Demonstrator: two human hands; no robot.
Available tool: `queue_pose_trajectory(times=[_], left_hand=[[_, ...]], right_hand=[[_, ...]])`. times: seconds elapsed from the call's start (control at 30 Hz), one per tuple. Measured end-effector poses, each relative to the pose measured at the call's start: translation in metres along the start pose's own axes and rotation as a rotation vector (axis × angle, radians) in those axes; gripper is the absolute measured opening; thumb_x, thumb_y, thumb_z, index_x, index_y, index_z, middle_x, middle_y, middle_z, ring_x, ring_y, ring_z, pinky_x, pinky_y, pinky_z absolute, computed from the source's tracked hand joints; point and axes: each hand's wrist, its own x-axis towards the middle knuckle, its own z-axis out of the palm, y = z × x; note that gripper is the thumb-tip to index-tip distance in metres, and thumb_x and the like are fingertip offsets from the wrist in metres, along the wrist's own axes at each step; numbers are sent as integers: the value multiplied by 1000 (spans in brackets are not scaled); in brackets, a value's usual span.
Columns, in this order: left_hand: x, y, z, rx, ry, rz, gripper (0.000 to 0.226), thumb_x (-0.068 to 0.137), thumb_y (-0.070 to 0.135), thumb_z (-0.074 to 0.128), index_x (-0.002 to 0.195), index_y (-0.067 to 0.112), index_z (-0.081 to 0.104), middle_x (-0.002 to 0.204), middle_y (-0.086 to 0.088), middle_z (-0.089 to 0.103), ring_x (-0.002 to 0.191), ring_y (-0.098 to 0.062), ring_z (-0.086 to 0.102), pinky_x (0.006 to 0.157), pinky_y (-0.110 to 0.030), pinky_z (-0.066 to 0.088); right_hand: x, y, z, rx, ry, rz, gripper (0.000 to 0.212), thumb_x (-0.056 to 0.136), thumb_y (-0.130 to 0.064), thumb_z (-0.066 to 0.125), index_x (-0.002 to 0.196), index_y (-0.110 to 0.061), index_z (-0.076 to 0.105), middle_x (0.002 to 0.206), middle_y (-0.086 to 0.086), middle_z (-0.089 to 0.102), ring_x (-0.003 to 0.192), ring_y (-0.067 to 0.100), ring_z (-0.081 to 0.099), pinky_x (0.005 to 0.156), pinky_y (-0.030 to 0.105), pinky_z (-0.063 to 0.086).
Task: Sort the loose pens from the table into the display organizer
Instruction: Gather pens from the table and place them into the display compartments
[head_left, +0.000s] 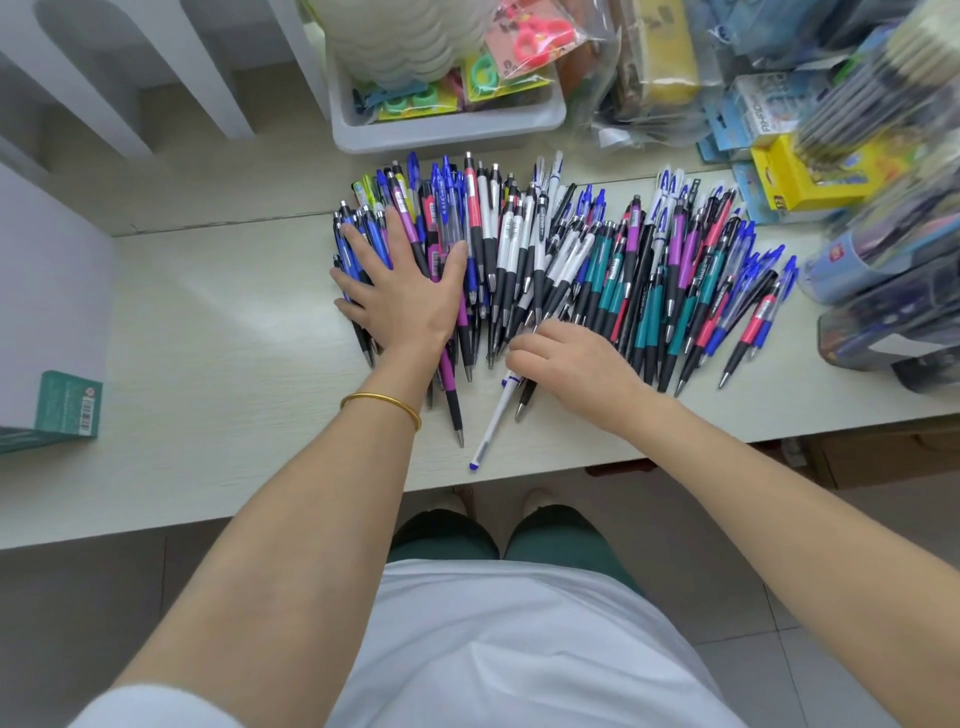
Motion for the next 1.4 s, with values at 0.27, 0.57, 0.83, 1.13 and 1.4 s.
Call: queue_pose_trajectory(times=[0.27, 0.57, 0.83, 1.13, 1.4], left_hand=[[3, 2, -3, -10, -26, 0, 88, 84, 79, 35, 154, 38, 0, 163, -7, -14, 146, -45, -8, 115, -64, 4], [4, 5, -2, -7, -30, -2, 91, 82, 82, 34, 153, 40, -4, 163, -6, -15, 146, -45, -9, 113, -67, 4], [5, 5, 3, -3, 26, -1, 91, 82, 80, 37, 153, 41, -4, 163, -5, -10, 147, -44, -4, 114, -66, 7], [2, 10, 5, -1, 36, 5, 91, 82, 80, 38, 153, 41, -3, 163, -3, -10, 146, -45, -2, 114, -66, 8], [-1, 16, 9, 2, 32, -3, 91, 81, 81, 36, 153, 41, -3, 163, -3, -11, 146, -45, -3, 113, -66, 9]], right_hand=[[13, 19, -20, -83, 186, -60, 9, 84, -2, 61, 90, -2, 68, 93, 15, 68, 75, 26, 62, 66, 32, 55], [38, 43, -17, -116, 354, 430, 32, 82, 8, 60, 111, -5, 67, 114, 17, 67, 100, 35, 63, 85, 46, 53], [-52, 78, -37, -44, 167, 1455, 61, 94, -63, 29, 149, -39, 24, 160, 0, 17, 145, 37, 10, 114, 58, 10], [-18, 65, -12, -5, 136, 1364, 71, 89, -70, 30, 149, -32, 29, 159, 3, 20, 144, 37, 15, 116, 56, 8], [6, 54, -3, 34, 158, 1346, 69, 90, -68, 33, 144, -26, 40, 159, 0, 18, 144, 34, 15, 115, 56, 13]])
